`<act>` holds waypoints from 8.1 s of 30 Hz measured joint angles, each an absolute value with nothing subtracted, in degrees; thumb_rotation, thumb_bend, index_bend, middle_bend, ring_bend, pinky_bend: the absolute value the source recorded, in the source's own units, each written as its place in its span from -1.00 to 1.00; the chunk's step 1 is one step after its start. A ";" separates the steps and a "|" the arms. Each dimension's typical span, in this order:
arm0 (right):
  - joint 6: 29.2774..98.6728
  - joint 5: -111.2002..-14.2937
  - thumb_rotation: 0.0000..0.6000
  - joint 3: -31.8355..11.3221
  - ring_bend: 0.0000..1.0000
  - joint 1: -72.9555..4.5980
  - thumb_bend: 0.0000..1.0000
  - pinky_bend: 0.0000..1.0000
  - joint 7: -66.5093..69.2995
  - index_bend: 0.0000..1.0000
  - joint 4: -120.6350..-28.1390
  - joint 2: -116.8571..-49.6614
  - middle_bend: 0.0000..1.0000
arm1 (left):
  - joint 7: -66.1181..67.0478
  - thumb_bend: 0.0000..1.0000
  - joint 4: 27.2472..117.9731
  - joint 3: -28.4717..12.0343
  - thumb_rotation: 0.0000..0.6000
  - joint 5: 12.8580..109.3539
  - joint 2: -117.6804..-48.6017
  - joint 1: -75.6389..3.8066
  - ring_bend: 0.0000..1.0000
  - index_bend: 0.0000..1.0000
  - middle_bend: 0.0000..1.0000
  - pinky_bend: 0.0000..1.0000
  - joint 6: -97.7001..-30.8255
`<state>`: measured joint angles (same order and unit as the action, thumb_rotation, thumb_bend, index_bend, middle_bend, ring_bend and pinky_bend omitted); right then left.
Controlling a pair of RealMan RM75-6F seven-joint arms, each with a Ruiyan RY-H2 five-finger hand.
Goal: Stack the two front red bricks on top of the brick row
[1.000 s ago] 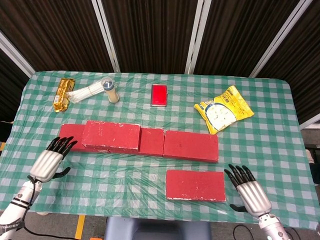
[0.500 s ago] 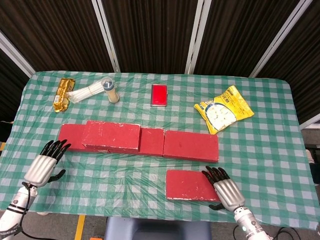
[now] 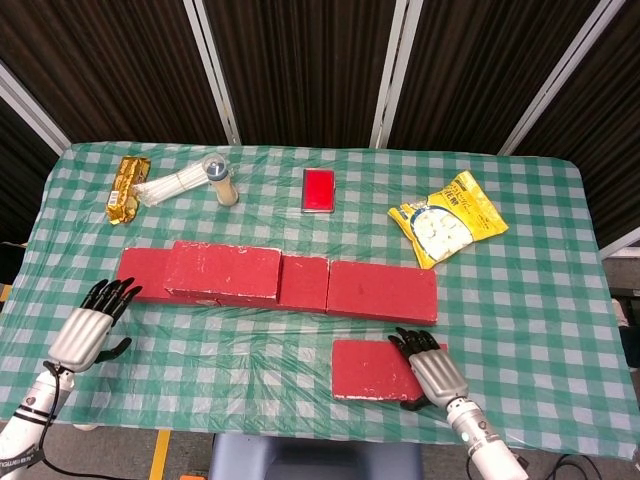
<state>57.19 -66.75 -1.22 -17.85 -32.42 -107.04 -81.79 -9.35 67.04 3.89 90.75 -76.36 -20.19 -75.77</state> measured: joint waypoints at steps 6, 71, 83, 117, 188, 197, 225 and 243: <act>57.24 -63.75 0.89 -1.21 -0.97 -19.68 -0.73 -0.68 -33.91 -0.79 -107.34 -82.41 -0.75 | -9.79 -0.37 66.81 3.65 1.00 90.85 -76.43 -20.39 -1.00 -1.00 -1.00 -0.98 -74.83; 45.12 -34.75 1.00 -12.28 -0.33 -53.31 -0.73 -0.02 -27.39 -0.11 -93.46 -78.28 -0.27 | -3.22 -0.36 65.97 -0.29 1.00 87.97 -78.22 -18.91 -1.00 -1.00 -1.00 -0.98 -74.78; 48.46 -32.45 1.00 -10.99 -0.33 -55.58 -0.73 -0.02 -27.93 -0.12 -93.32 -80.43 -0.27 | -3.51 -0.35 65.78 -0.05 1.00 87.81 -78.26 -19.20 -1.00 -1.00 -1.00 -0.98 -73.24; 52.99 -24.62 1.00 -9.87 -0.47 -60.95 -0.73 -0.10 -33.07 -0.33 -93.13 -84.78 -0.30 | -4.88 -0.35 66.60 0.35 1.00 88.50 -77.57 -19.26 -1.00 -1.00 -1.00 -0.98 -73.10; 58.67 -50.56 1.00 -0.54 -1.00 -43.55 -1.00 -1.00 -22.33 -0.33 -107.17 -63.80 -1.00 | -2.67 -0.35 68.10 0.43 1.00 89.43 -77.39 -18.79 -1.00 -1.00 -1.00 -0.98 -74.62; 52.69 -51.51 1.00 -0.06 -1.00 -42.94 -1.00 -1.00 -20.05 -0.41 -102.38 -66.74 -1.00 | -2.47 -0.34 67.80 0.40 1.00 89.04 -77.71 -18.99 -1.00 -1.00 -1.00 -0.98 -73.88; 51.53 -48.14 1.00 -1.34 -1.00 -44.90 -1.00 -1.00 -24.75 -0.62 -102.84 -70.66 -1.00 | -2.90 -0.34 67.79 0.40 1.00 88.67 -77.38 -18.82 -1.00 -1.00 -1.00 -0.98 -73.61; 91.42 -76.23 1.00 10.86 -1.00 -14.28 -0.92 -1.00 -19.61 -1.00 -98.09 -67.89 -1.00 | 6.91 -0.27 74.62 0.10 1.00 88.55 -76.33 -14.72 -1.00 -1.00 -1.00 -0.98 -80.99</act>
<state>91.42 -76.23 10.86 -14.28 -19.61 -98.09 -67.89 6.91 74.62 0.10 88.55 -76.33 -14.72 -80.99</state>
